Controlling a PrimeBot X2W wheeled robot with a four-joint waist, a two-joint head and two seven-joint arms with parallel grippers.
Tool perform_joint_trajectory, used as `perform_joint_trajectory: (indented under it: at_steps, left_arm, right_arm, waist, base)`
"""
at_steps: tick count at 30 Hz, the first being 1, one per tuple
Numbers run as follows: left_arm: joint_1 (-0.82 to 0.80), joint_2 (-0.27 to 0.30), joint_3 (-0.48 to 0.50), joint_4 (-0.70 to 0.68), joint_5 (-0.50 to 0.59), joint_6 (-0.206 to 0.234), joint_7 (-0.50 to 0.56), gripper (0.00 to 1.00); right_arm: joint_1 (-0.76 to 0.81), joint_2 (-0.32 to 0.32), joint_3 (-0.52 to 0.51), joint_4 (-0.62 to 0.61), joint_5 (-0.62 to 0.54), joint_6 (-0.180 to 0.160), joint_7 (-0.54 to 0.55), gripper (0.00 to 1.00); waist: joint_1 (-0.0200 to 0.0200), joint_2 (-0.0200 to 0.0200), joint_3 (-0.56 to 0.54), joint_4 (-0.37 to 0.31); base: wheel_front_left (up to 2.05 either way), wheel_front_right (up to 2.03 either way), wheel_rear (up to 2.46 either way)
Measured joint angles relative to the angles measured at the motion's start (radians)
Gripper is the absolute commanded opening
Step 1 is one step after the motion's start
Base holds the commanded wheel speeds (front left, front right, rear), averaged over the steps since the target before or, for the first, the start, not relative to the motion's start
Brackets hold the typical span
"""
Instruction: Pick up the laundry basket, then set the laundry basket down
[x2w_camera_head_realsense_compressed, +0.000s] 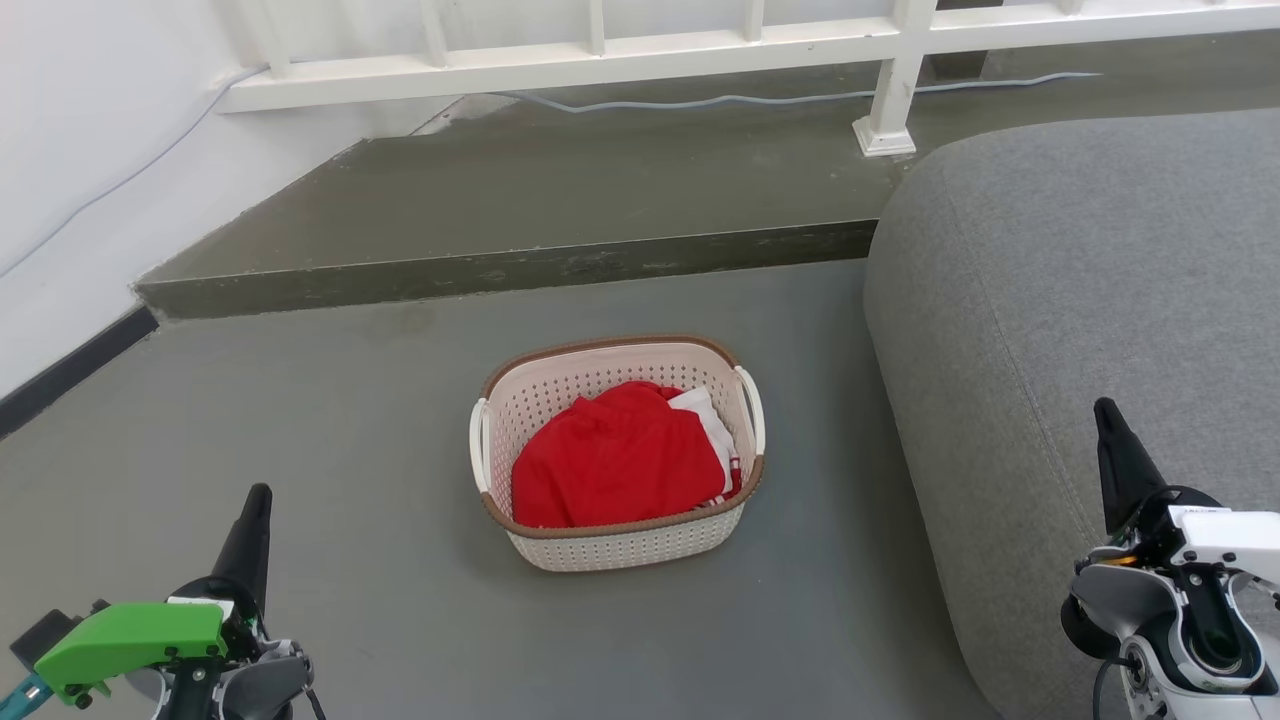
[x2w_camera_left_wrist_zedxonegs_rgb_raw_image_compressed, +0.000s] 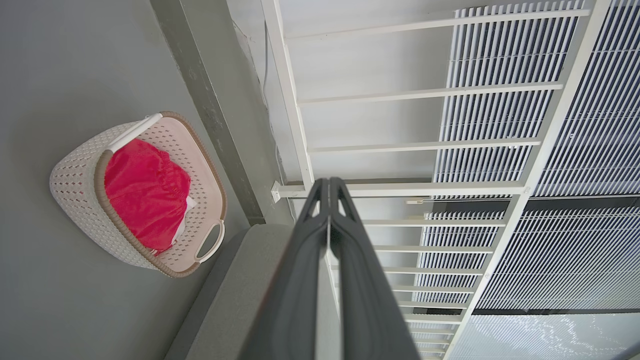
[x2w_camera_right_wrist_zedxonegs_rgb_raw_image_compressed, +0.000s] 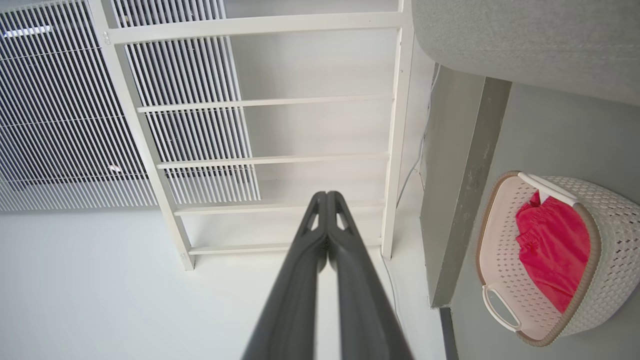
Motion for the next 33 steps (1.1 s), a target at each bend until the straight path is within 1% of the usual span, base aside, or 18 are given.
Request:
perform_joint_trajectory:
  at_steps: [2, 33]
  left_arm:
    - [0.0, 0.0, 0.0, 0.0, 0.0, 0.0, 0.0, 0.0]
    - [0.0, 0.0, 0.001, 0.0, 0.0, 0.0, 0.0, 0.0]
  right_arm:
    - [0.0, 0.0, 0.0, 0.002, 0.0, 0.005, 0.0, 0.0]
    - [-0.01, 0.0, -0.005, 0.016, 0.0, 0.006, 0.008, 0.0]
  waist:
    - [0.0, 0.0, 0.0, 0.0]
    - [0.0, 0.0, 0.0, 0.0]
  base:
    - [0.0, 0.0, 0.0]
    - [0.0, 0.0, 0.0]
